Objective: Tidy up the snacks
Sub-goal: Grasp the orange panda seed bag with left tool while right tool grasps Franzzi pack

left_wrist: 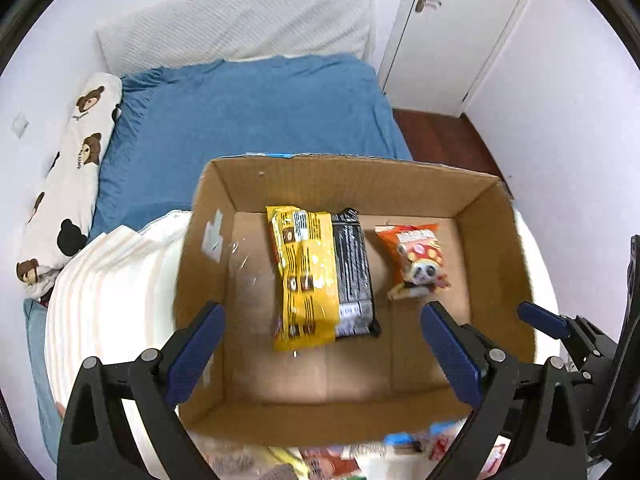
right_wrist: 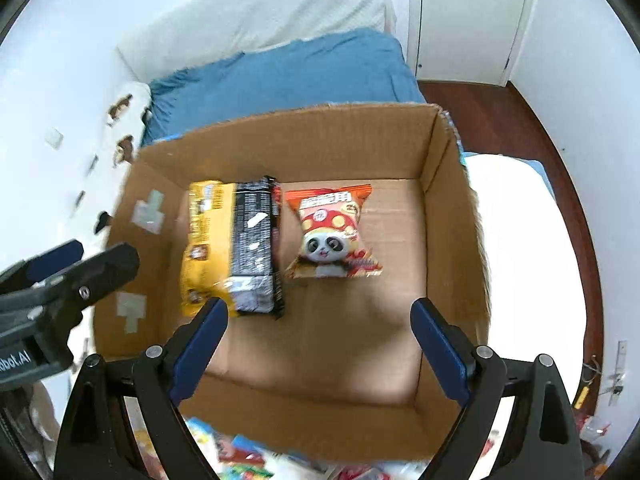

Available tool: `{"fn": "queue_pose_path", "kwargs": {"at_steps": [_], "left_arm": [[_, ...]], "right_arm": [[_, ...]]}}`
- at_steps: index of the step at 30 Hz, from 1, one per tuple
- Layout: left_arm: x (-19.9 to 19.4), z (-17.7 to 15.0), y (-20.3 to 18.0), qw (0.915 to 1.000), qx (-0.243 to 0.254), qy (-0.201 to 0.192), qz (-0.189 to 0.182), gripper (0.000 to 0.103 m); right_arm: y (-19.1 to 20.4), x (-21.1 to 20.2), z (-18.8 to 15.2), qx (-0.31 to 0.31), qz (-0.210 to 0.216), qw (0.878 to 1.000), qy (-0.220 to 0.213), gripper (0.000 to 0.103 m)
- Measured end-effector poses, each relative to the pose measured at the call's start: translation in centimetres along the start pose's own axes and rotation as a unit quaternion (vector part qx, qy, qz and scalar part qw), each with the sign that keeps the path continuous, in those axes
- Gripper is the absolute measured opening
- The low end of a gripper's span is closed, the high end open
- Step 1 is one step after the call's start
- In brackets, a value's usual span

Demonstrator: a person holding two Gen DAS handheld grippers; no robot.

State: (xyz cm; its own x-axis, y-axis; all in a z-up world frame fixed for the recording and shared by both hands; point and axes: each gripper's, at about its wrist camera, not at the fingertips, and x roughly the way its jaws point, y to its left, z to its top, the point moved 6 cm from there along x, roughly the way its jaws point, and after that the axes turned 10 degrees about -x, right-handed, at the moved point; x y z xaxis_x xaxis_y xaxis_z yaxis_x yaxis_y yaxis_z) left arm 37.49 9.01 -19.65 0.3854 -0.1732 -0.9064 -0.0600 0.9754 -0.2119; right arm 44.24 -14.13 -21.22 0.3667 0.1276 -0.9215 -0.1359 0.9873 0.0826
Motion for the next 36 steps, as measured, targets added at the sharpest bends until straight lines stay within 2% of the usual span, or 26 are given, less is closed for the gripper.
{"fn": "queue_pose_path", "kwargs": {"at_steps": [3, 6, 10, 13, 15, 18, 23, 26, 28, 29, 30, 31, 33, 34, 36], "left_arm": [[-2.4, -1.4, 0.1, 0.9999, -0.002, -0.016, -0.005, 0.1], [-4.4, -3.9, 0.9, 0.9997, -0.006, -0.021, -0.007, 0.1], [-5.6, -8.6, 3.2, 0.9994, -0.029, -0.014, 0.014, 0.1], [-5.1, -13.8, 6.1, 0.9966, -0.062, -0.011, 0.052, 0.1], [-4.1, -16.8, 7.4, 0.9945, -0.077, 0.006, 0.07, 0.1], [-1.3, -22.0, 9.5, 0.9885, -0.113, 0.058, 0.083, 0.1], [1.5, -25.9, 11.8, 0.9773, -0.162, 0.082, 0.109, 0.1], [2.1, -26.9, 12.7, 0.9729, -0.178, 0.085, 0.121, 0.1], [2.3, -27.3, 13.1, 0.9713, -0.182, 0.089, 0.124, 0.1], [2.3, -27.4, 13.3, 0.9705, -0.185, 0.09, 0.125, 0.1], [2.2, -27.6, 13.6, 0.9698, -0.188, 0.092, 0.125, 0.1], [2.1, -27.8, 13.9, 0.9692, -0.191, 0.095, 0.123, 0.1], [1.7, -28.1, 14.4, 0.9684, -0.195, 0.097, 0.122, 0.1], [1.4, -28.3, 14.7, 0.9683, -0.196, 0.098, 0.12, 0.1], [1.1, -28.5, 15.1, 0.9677, -0.198, 0.099, 0.121, 0.1]], "right_arm": [[1.2, -2.4, -1.3, 0.003, 0.01, 1.0, -0.02, 0.095], [2.2, -4.1, -3.7, 0.001, 0.027, 0.999, -0.022, 0.095], [4.4, -3.8, -8.5, -0.039, 0.057, 0.997, 0.016, 0.095], [6.0, -1.7, -11.8, -0.104, 0.054, 0.991, 0.06, 0.095], [7.2, 0.2, -13.6, -0.154, 0.048, 0.983, 0.092, 0.095], [9.0, 3.9, -15.6, -0.235, 0.02, 0.963, 0.129, 0.095], [10.1, 8.7, -16.5, -0.339, -0.056, 0.926, 0.158, 0.095], [9.1, 11.1, -16.8, -0.348, -0.079, 0.916, 0.181, 0.095], [8.1, 12.1, -17.2, -0.322, -0.076, 0.922, 0.199, 0.093], [7.7, 12.1, -17.5, -0.297, -0.062, 0.931, 0.205, 0.091], [7.5, 11.8, -18.0, -0.266, -0.036, 0.939, 0.214, 0.091], [7.7, 11.4, -18.4, -0.248, -0.012, 0.943, 0.221, 0.091], [8.4, 10.1, -19.5, -0.206, 0.064, 0.948, 0.235, 0.091], [8.5, 9.6, -19.5, -0.2, 0.073, 0.949, 0.231, 0.092], [8.6, 8.9, -19.3, -0.217, 0.047, 0.952, 0.21, 0.092]]}}
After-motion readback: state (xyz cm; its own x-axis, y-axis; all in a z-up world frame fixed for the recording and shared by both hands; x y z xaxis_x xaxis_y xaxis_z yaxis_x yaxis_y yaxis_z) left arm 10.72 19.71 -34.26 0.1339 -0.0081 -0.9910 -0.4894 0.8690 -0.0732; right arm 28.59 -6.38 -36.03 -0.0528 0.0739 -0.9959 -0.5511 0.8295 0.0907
